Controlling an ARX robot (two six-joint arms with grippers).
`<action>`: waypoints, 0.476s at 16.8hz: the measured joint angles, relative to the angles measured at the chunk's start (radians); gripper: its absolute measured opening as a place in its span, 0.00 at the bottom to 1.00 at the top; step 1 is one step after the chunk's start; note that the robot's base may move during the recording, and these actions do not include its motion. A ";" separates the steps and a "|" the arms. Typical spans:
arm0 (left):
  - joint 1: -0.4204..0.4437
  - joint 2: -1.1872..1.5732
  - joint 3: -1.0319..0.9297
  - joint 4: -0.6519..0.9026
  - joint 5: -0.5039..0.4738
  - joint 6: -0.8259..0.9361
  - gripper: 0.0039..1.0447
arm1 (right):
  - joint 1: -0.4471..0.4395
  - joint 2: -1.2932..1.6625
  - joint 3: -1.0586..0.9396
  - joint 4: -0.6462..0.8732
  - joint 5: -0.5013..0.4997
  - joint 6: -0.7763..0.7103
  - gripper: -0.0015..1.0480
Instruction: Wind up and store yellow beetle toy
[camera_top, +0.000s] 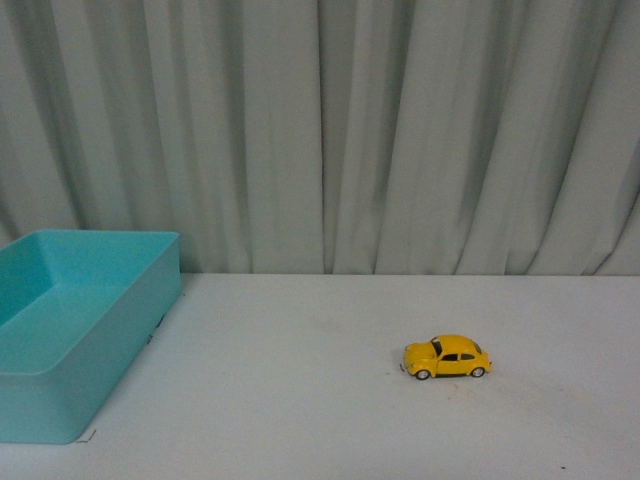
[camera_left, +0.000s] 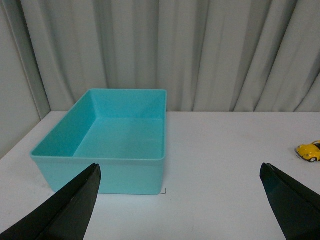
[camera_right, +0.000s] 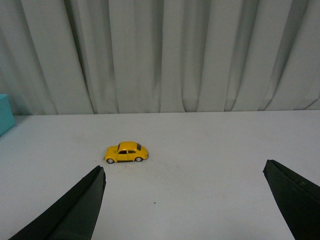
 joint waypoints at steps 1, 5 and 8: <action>0.000 0.000 0.000 0.000 0.000 0.000 0.94 | 0.000 0.000 0.000 0.000 0.000 0.000 0.94; 0.000 0.000 0.000 0.000 0.000 0.000 0.94 | 0.000 0.000 0.000 0.000 0.000 0.000 0.94; 0.000 0.000 0.000 -0.001 0.000 0.000 0.94 | 0.000 0.000 0.000 0.000 0.000 0.000 0.94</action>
